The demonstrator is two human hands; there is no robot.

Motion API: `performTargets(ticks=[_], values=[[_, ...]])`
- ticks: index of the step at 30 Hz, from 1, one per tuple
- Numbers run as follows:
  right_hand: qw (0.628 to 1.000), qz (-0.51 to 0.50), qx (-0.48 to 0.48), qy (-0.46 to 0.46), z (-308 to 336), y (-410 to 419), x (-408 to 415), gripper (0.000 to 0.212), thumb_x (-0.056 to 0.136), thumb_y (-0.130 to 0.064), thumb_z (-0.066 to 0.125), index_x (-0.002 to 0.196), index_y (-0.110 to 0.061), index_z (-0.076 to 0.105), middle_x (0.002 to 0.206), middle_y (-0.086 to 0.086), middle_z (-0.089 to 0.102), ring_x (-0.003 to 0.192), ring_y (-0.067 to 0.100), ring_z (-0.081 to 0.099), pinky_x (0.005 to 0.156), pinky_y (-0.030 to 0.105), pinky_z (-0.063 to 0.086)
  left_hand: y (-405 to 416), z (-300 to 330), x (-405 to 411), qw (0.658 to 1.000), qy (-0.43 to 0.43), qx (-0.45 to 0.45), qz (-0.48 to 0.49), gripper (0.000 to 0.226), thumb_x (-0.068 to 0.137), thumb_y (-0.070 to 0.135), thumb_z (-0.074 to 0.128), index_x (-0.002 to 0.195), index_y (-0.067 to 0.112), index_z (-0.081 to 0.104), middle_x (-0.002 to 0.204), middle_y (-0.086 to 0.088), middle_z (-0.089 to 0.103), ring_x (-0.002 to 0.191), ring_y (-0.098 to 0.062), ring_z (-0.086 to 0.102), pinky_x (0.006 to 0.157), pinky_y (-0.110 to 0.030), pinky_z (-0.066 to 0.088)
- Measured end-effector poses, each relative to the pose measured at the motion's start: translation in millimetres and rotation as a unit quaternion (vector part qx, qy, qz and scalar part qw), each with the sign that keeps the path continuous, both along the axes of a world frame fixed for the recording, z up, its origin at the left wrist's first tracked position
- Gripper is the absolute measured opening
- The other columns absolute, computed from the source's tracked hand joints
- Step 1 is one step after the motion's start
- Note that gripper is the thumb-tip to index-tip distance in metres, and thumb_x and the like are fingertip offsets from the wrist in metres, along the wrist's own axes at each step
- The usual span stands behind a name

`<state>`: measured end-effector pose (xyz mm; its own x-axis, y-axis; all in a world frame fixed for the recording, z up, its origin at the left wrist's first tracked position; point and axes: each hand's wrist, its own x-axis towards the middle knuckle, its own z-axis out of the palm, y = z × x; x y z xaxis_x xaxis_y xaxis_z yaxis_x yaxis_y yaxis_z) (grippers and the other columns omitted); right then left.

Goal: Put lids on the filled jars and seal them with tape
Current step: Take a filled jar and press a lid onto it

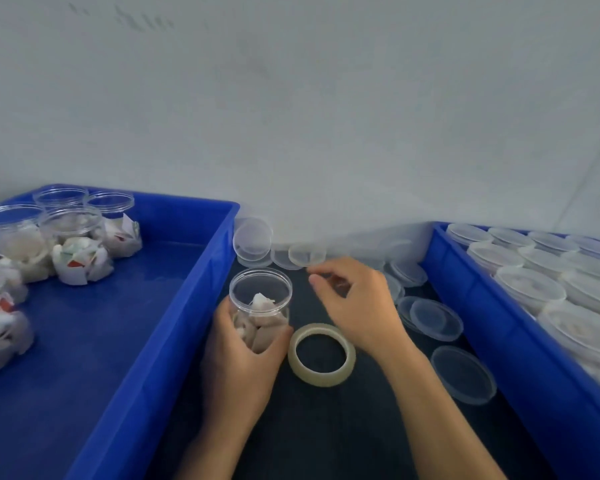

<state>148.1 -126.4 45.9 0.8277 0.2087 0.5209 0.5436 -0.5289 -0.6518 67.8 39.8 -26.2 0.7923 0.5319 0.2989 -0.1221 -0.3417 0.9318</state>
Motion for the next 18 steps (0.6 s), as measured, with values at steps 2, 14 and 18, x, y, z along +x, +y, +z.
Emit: performTargets(ticks=[2, 14, 18], values=[[0.993, -0.118, -0.028, 0.013, -11.3, -17.9, 18.2, 0.016, 0.098, -0.024, 0.068, 0.107, -0.031, 0.08, 0.098, -0.018, 0.075, 0.089, 0.007, 0.068, 0.082, 0.032, 0.059, -2.2, -0.5, 0.1, 1.0, -0.009, 0.019, -0.012, 0.086, 0.07, 0.047, 0.092, 0.13, 0.068, 0.034, 0.117, 0.037, 0.057, 0.106, 0.016, 0.057, 0.082, -0.012, 0.042], [0.921, -0.307, -0.238, 0.034, -38.9, -44.8, 47.1, 0.004, 0.097, -0.009, 0.069, 0.099, -0.012, 0.072, 0.098, 0.004, 0.068, 0.092, 0.024, 0.063, 0.074, 0.04, 0.058, -2.7, 1.0, -1.2, 0.994, 0.027, 0.078, -0.077, 0.112, 0.086, 0.045, 0.085, 0.169, 0.032, 0.011, 0.17, 0.007, 0.037, 0.153, -0.015, 0.041, 0.121, -0.046, 0.043], [0.952, -0.269, -0.135, -0.054, -17.2, -32.2, 31.5, 0.013, 0.104, -0.015, 0.061, 0.111, -0.011, 0.07, 0.101, 0.004, 0.071, 0.095, 0.025, 0.065, 0.073, 0.045, 0.059, -2.1, 0.3, -1.4, 0.994, 0.028, 0.069, -0.075, 0.115, 0.083, 0.049, 0.086, 0.169, 0.037, 0.01, 0.17, 0.011, 0.034, 0.153, -0.011, 0.038, 0.122, -0.042, 0.041]])
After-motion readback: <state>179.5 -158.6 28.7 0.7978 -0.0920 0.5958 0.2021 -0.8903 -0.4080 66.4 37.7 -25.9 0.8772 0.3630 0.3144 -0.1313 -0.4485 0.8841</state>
